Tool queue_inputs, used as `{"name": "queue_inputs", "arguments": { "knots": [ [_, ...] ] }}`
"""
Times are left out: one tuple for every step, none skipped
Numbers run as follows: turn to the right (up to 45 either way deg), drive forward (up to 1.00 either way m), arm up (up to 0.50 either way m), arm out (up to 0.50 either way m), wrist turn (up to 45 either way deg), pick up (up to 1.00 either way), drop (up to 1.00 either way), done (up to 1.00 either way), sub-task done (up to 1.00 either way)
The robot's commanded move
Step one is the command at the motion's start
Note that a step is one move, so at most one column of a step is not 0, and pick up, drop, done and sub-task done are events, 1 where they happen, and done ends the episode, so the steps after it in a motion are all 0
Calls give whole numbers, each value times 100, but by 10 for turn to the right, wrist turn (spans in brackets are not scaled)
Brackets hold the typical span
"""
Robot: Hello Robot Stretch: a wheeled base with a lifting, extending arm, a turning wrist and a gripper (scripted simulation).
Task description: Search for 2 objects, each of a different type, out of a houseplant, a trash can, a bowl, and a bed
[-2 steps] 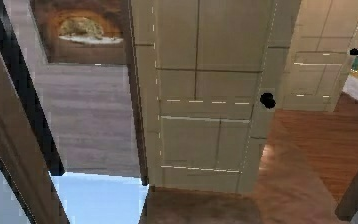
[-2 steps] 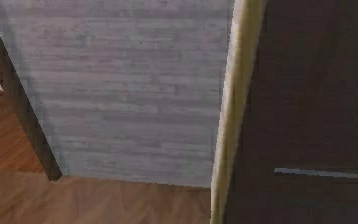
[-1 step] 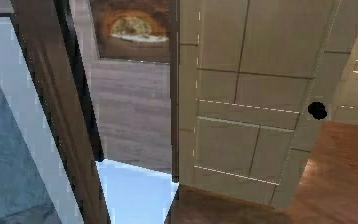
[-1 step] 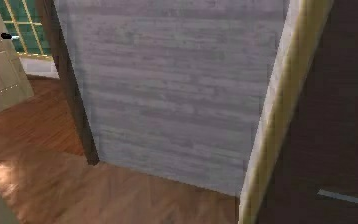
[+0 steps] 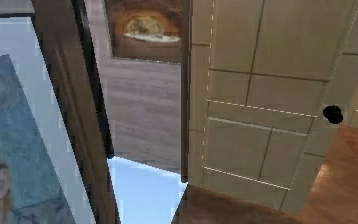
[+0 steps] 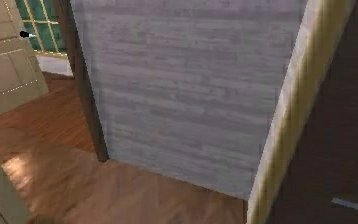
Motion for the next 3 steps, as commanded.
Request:
{"name": "queue_inputs", "arguments": {
  "knots": [
    [0, 80, 0, 0, 0, 0, 0, 0, 0],
    [-450, 0, 0, 0, 0, 0, 0, 0, 0],
    [-180, 0, 0, 0, 0, 0, 0, 0, 0]
  ]
}}
